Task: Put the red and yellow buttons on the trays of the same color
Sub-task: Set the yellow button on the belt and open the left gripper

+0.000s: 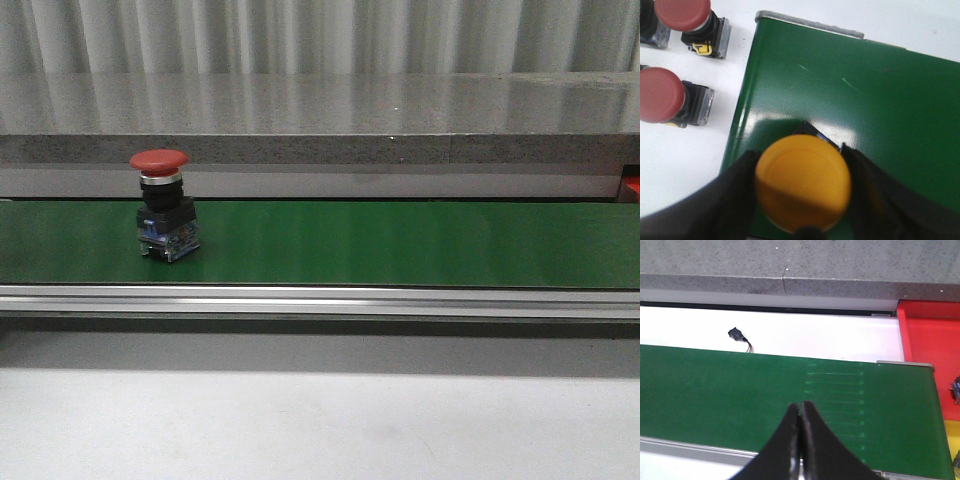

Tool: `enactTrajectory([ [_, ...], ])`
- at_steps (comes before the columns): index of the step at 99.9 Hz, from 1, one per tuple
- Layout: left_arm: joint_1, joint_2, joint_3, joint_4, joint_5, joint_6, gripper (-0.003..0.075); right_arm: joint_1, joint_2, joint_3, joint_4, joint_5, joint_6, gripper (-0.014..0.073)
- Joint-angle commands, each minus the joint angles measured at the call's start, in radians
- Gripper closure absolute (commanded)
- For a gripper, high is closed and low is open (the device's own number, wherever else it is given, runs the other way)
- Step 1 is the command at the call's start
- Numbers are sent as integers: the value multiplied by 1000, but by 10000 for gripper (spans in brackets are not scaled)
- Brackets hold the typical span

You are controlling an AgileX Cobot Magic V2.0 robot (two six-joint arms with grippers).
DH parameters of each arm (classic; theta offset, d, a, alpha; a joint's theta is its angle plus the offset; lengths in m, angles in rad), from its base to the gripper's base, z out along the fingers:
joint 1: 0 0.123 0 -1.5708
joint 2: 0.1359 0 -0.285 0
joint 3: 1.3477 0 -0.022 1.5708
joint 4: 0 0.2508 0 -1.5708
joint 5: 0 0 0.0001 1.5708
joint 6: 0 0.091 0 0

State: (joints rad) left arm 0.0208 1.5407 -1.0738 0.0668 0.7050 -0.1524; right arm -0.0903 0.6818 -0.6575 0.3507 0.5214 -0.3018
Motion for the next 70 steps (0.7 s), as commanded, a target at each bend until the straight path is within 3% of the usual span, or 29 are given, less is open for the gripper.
enactTrajectory([
  [1, -7, -32, -29, -8, -20, 9, 178, -1, -4, -28, 11, -61, -7, 662],
  [5, -7, -32, -29, -8, -21, 9, 115, -1, -4, -28, 11, -61, -7, 662],
  [11, -7, -36, -29, -9, -21, 9, 80, -1, -4, -28, 11, -61, -7, 662],
  [34, -64, -153, -29, -9, -30, 64, 81, -1, -4, -28, 11, -61, -7, 662],
  [54, -152, -379, -16, 4, -92, 74, 81, -1, -4, -28, 11, -61, -7, 662],
  [70, -164, -598, 71, 4, -175, 74, 81, -1, -4, -28, 11, -61, -7, 662],
])
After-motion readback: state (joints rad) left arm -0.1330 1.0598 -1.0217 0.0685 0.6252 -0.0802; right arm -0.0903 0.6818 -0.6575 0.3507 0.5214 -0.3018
